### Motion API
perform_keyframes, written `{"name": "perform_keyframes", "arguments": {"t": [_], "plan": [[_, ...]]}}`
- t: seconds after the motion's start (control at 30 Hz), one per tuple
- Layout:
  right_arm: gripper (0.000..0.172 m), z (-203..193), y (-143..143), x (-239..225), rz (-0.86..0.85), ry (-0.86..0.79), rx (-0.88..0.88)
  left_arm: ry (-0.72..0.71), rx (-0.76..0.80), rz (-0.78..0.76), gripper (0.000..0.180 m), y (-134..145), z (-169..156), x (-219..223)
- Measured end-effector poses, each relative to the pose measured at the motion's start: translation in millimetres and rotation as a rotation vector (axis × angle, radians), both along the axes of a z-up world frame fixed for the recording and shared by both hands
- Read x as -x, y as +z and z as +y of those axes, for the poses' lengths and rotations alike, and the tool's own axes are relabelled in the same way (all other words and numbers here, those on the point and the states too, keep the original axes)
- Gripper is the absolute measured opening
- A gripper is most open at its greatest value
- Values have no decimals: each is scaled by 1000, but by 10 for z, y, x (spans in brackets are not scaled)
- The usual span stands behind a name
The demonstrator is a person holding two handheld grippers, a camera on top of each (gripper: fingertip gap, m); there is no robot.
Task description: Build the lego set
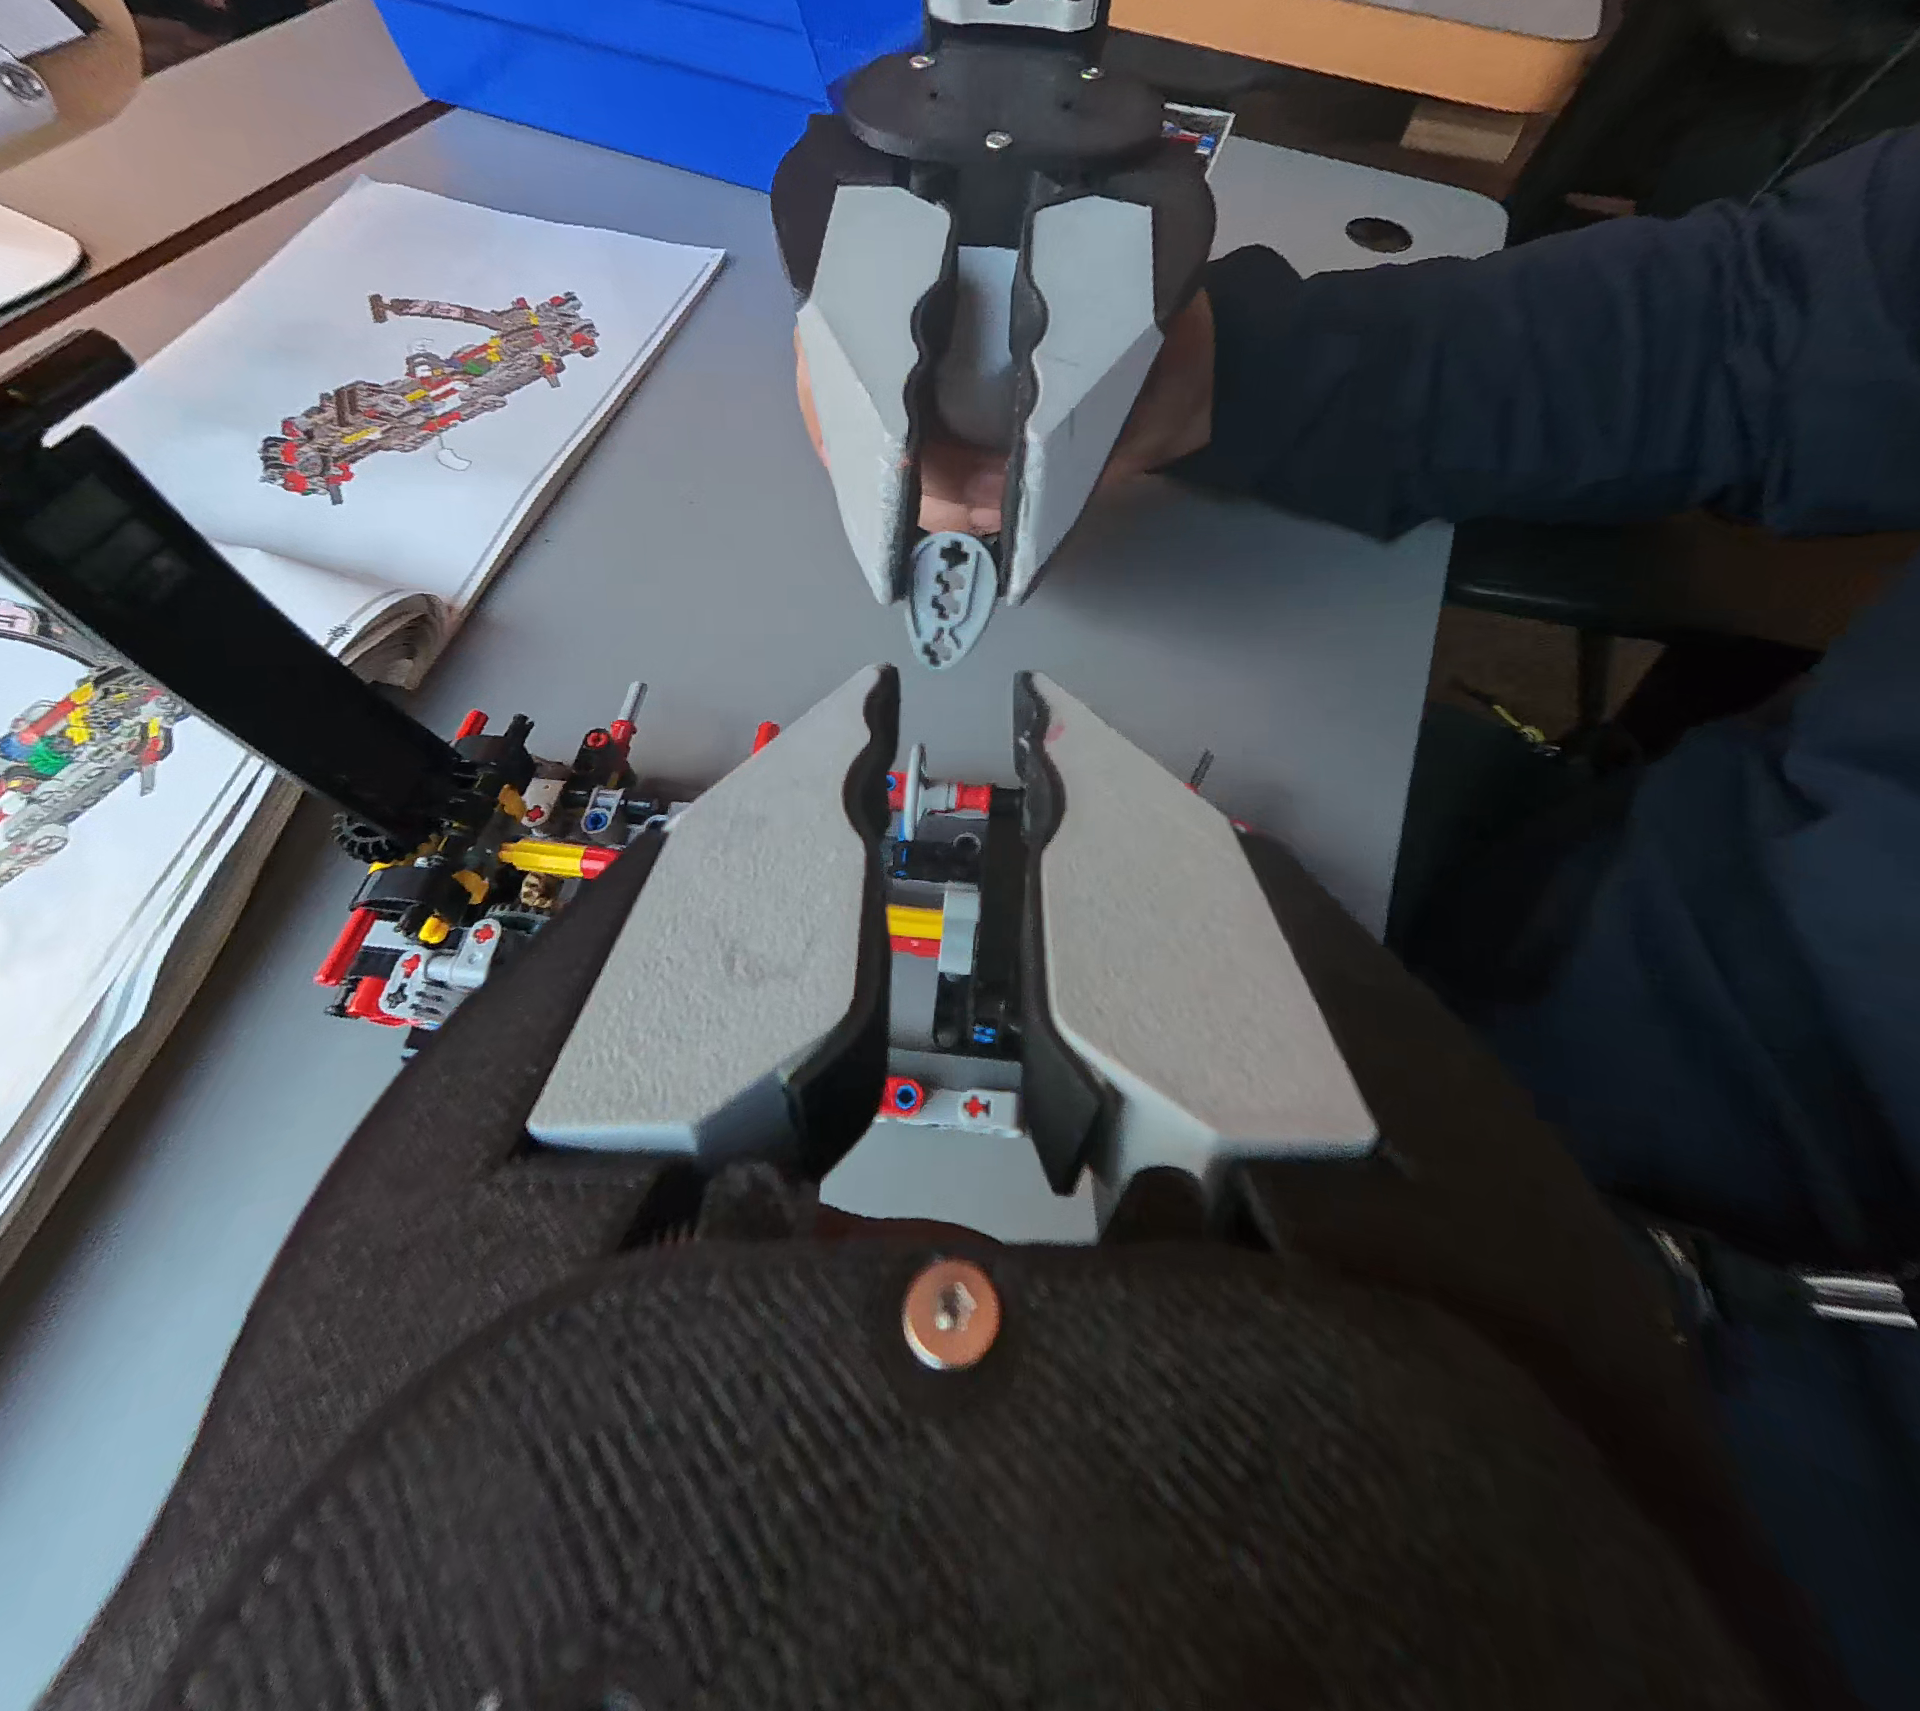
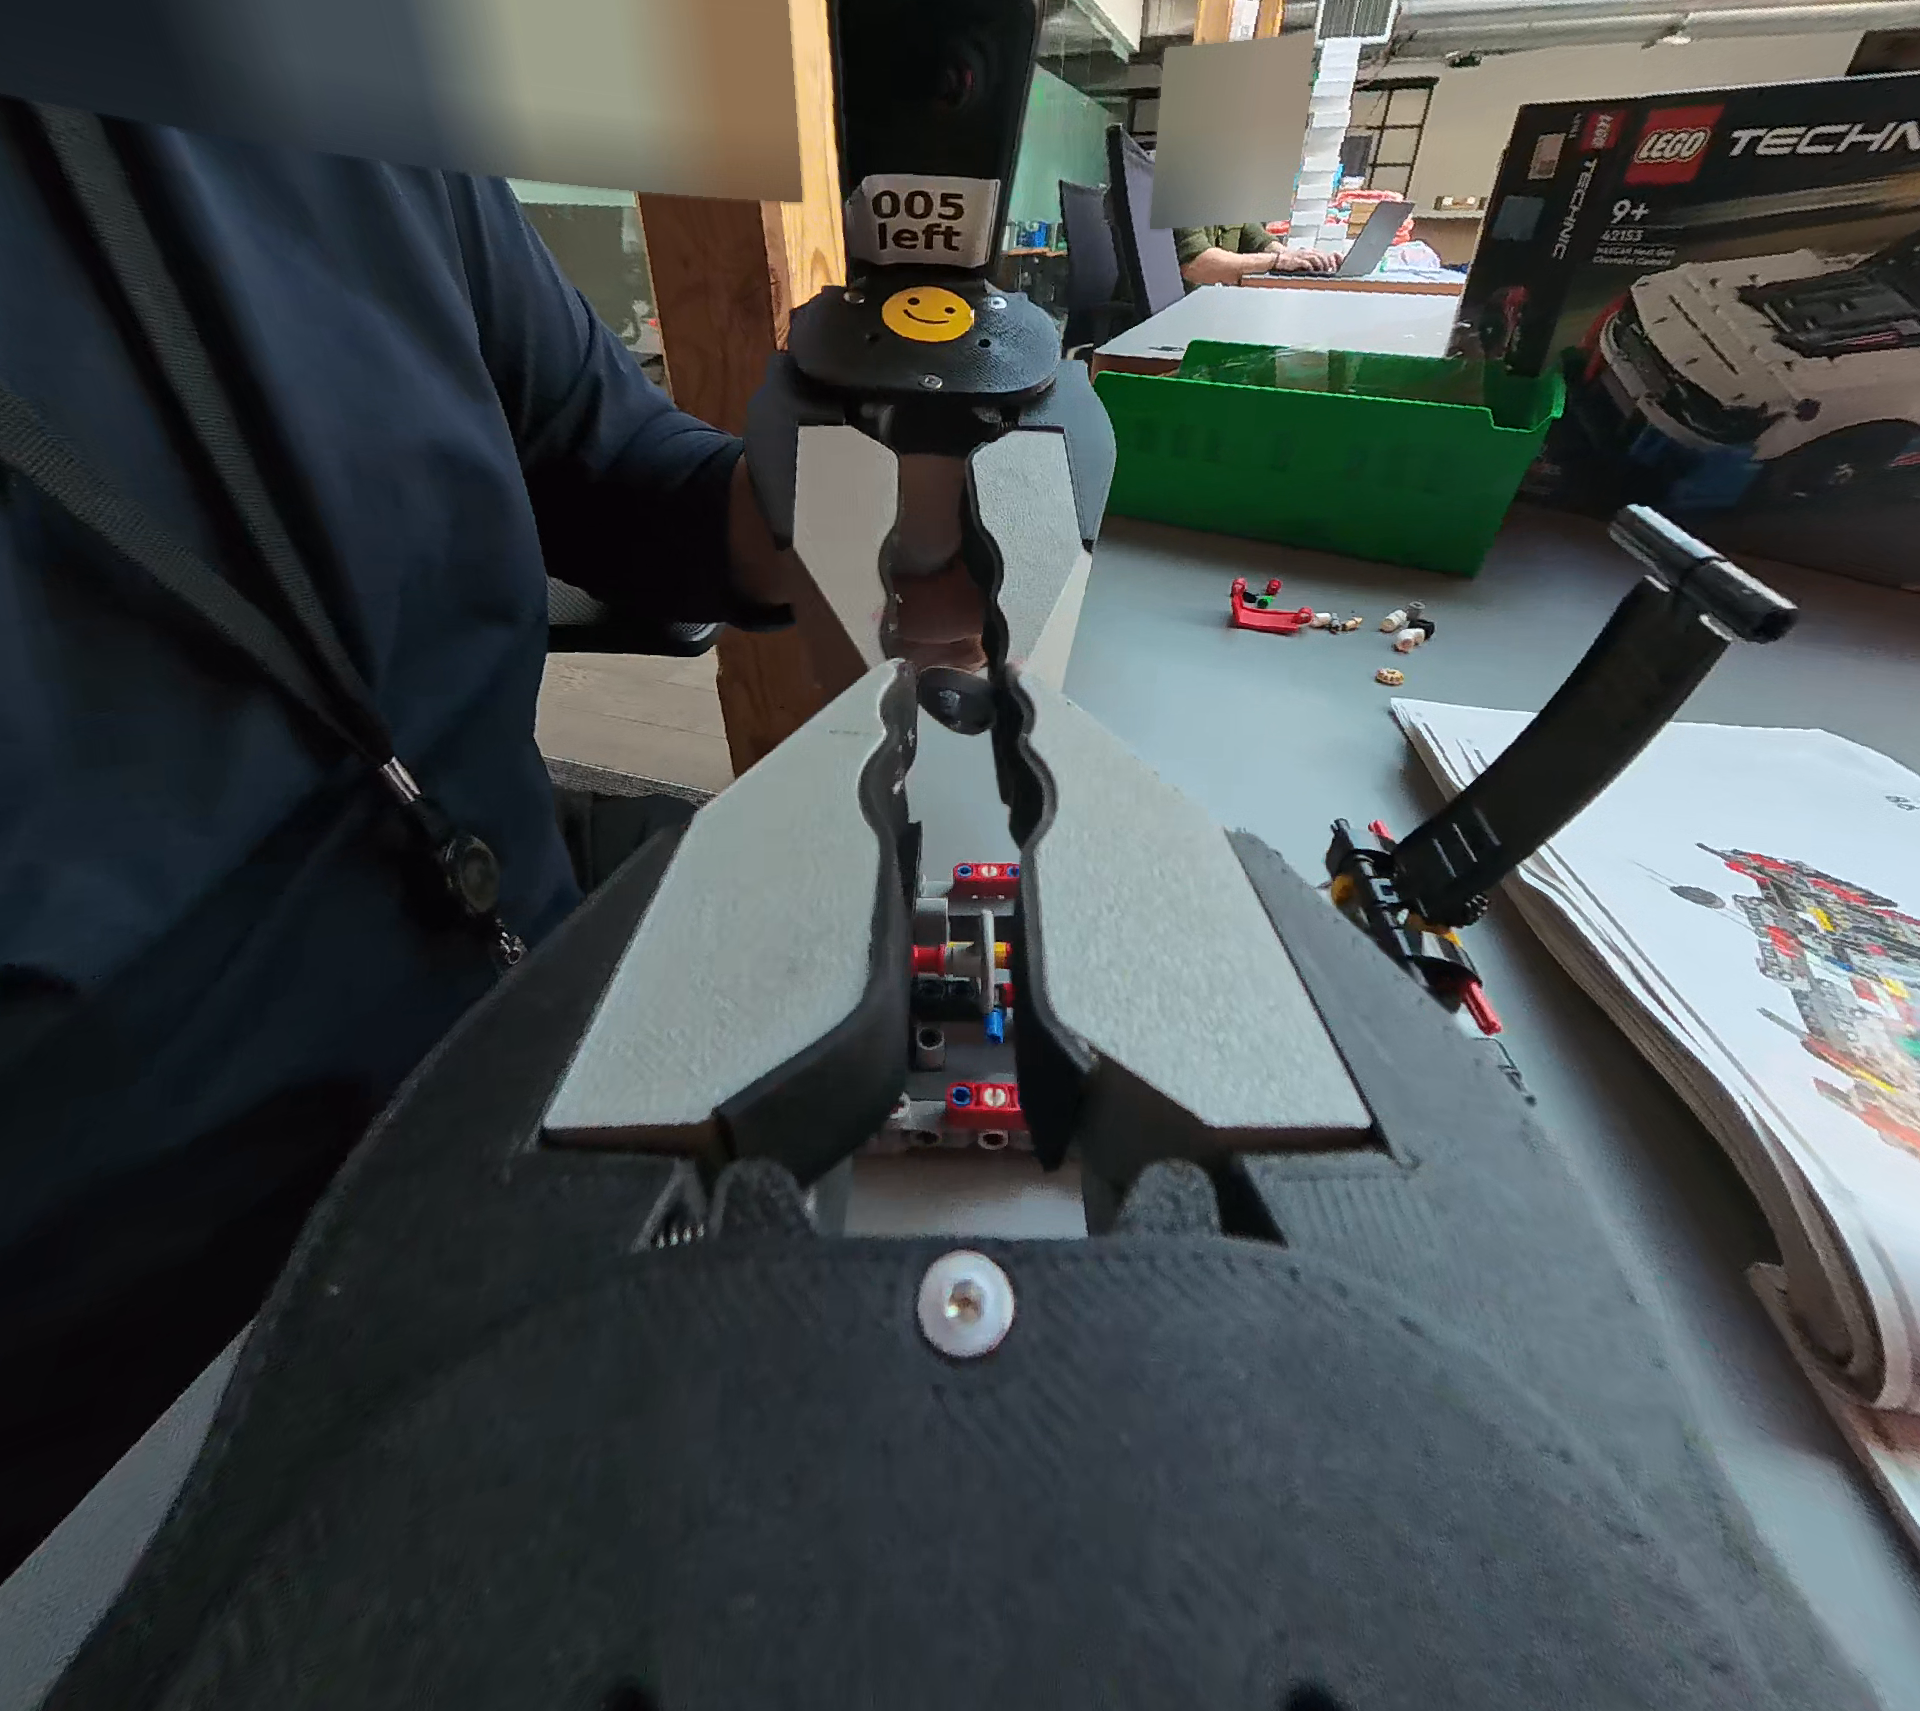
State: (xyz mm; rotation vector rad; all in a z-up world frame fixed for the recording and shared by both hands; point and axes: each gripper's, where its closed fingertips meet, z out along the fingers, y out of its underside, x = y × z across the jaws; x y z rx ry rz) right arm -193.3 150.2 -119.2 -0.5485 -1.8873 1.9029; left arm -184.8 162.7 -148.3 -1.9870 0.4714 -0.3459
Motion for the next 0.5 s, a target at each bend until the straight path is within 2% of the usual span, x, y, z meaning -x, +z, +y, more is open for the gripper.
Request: {"name": "perform_keyframes", "arguments": {"t": [0.13,0.23,0.37,0.5], "plan": [[12,5,48,-13,3,14,40,26,-24,-28,11,49,15,67],[12,44,129,-42,12,33,105,13,-36,-49,13,90,7,29],[13,75,221,-115,34,69,160,-62,28,-235,17,146,-41,-149],[13,70,229,-161,52,78,137,-125,64,-397,14,222,-90,-197]]}}
